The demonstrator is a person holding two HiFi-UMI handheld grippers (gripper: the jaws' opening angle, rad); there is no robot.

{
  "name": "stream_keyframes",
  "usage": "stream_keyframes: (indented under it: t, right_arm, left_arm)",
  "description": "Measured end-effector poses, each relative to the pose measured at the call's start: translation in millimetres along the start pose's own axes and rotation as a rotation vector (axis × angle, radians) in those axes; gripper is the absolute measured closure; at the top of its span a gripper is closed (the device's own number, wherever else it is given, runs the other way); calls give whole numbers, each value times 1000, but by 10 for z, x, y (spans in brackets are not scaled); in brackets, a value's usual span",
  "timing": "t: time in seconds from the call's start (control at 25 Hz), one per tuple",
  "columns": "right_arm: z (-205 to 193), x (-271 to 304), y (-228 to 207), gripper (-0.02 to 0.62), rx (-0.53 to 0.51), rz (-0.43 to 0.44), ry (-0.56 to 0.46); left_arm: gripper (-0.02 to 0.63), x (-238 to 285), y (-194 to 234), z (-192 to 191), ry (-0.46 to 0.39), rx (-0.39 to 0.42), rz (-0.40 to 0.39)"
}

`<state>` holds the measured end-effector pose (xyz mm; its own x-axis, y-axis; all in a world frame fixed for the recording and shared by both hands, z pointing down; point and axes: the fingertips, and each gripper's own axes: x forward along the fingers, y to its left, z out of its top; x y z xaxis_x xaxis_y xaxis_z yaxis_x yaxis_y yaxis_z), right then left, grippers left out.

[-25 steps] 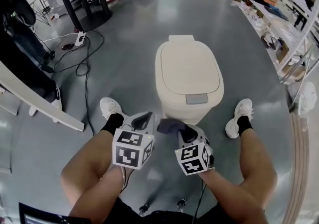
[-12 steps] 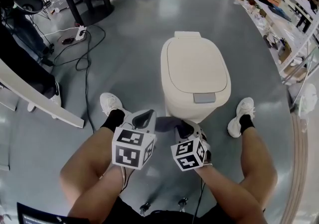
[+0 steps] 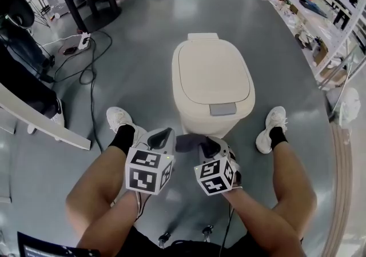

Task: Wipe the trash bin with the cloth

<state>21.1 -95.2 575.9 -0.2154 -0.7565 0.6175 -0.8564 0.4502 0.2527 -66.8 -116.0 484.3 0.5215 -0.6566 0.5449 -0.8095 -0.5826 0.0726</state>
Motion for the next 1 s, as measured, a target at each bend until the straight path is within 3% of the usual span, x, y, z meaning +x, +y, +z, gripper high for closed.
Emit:
stream_keyframes:
  t: [0.36, 1.0]
  right_arm:
    - [-144, -61, -194, 495, 65, -7, 14]
    - [-590, -112, -737, 494, 117, -103, 87]
  left_arm:
    - [609, 55, -110, 4, 2, 14, -10]
    - [609, 164, -195, -92, 33, 36, -23]
